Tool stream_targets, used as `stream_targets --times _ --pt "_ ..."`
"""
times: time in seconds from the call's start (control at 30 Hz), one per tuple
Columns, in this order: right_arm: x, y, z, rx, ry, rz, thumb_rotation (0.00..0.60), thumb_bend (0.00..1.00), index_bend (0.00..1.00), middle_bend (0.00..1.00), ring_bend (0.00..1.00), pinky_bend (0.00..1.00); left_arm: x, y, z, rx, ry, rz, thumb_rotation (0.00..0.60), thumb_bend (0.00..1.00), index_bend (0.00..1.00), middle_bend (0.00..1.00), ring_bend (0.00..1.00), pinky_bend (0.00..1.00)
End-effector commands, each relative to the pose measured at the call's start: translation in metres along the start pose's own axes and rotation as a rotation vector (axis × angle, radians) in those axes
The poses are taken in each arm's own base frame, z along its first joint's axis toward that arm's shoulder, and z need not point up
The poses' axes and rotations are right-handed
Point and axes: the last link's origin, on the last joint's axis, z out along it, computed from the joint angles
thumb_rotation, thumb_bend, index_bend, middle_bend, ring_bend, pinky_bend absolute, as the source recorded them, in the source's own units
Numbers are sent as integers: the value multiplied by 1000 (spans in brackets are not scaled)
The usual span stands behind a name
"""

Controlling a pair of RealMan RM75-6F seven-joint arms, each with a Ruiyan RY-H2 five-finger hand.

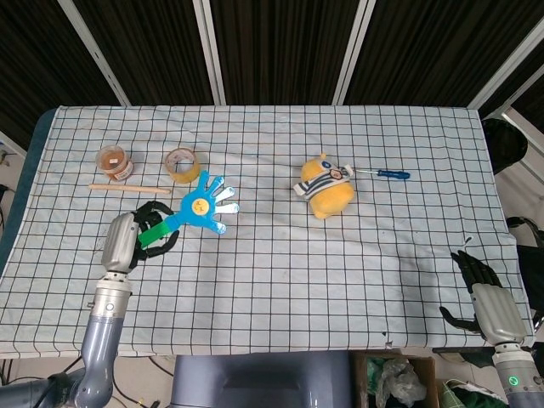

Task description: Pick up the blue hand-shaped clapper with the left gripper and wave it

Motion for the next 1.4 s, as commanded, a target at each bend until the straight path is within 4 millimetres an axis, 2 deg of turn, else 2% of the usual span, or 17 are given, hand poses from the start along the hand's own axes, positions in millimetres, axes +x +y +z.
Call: stream_targets --times 0.03,0.3,0.4,0.7,0.9,1.03,1.2,1.4 --pt "0 0 0 0 0 0 600 224 47 0 0 56 1 25 -5 -121 -26 -87 600 509 740 770 608 715" --pt "0 0 0 1 1 -1 600 224 47 0 0 56 8 60 -26 -437 -14 -246 600 509 739 771 608 716" --pt "0 0 0 1 1 -1 600 224 47 0 0 56 11 60 -32 -550 16 -234 600 509 740 771 609 716" --pt "0 0 0 0 -1 1 600 224 47 0 0 56 6 20 -12 -356 1 -128 600 510 739 771 608 716" --pt "1 0 0 2 0 -1 600 224 47 0 0 56 1 -11 0 -88 -48 7 600 508 739 771 608 716" --pt "0 0 0 2 0 -1 600 224 47 0 0 56 0 -19 2 23 -66 71 600 508 740 771 609 719" --pt "0 0 0 4 -1 -4 600 225 47 0 0 56 -3 -10 -1 16 -69 54 600 508 740 771 608 719" --pt "1 0 -1 4 2 -3 600 225 46 0 0 56 -1 36 -15 -185 -78 -85 600 508 740 771 608 719"
